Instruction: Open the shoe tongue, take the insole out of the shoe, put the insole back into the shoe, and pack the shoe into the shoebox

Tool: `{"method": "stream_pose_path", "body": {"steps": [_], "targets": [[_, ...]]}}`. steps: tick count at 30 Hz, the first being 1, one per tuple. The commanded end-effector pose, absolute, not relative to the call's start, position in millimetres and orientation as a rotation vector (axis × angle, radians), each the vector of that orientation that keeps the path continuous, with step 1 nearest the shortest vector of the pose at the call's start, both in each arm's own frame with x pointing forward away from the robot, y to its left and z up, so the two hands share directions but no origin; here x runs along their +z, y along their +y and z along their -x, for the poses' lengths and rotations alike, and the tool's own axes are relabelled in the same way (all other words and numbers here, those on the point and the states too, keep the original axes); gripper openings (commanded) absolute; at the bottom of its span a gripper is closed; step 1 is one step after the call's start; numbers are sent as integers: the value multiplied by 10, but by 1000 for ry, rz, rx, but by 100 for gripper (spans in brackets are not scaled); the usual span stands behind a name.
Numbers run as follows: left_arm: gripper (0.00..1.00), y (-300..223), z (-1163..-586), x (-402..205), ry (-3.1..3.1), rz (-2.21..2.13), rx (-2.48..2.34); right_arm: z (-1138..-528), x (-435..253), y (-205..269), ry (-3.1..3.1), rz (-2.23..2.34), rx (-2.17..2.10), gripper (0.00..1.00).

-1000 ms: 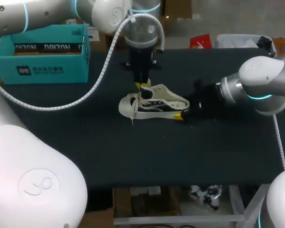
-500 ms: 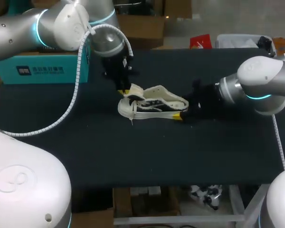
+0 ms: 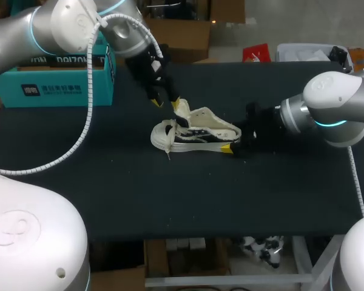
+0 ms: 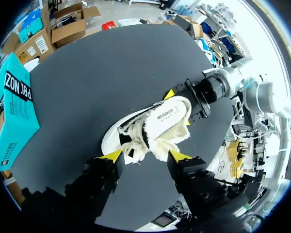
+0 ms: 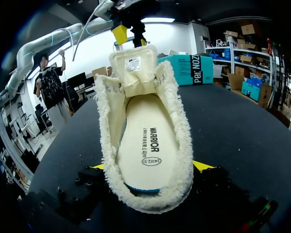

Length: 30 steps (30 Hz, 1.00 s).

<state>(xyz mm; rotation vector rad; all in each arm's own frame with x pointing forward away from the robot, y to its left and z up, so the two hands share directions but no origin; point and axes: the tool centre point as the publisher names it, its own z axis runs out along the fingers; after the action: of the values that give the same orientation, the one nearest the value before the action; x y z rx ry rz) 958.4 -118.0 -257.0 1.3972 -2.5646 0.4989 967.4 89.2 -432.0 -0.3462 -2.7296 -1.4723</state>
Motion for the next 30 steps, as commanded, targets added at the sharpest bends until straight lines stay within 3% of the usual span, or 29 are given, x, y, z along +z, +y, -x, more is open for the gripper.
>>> {"method": "stream_pose_path", "body": {"steps": [1, 6, 19, 21, 30], "targets": [[0, -1164, -9344, -2177, -2768, -1147, 518, -9675, -4450, 882, -2726, 344, -1474, 0], [0, -1210, -9235, -1946, -2840, -149, 277, -9675, -4450, 882, -2726, 344, -1474, 0], [0, -1354, -9311, -1968, -2884, -164, 206, -9675, -4450, 882, -2726, 344, -1474, 0], [0, -1487, -9354, -1993, -2790, 102, 251, -9675, -4450, 882, -2726, 344, -1474, 0], [0, -1967, -9316, -2377, -2894, 369, 176, -9675, -4450, 882, -2726, 344, -1474, 0]]}}
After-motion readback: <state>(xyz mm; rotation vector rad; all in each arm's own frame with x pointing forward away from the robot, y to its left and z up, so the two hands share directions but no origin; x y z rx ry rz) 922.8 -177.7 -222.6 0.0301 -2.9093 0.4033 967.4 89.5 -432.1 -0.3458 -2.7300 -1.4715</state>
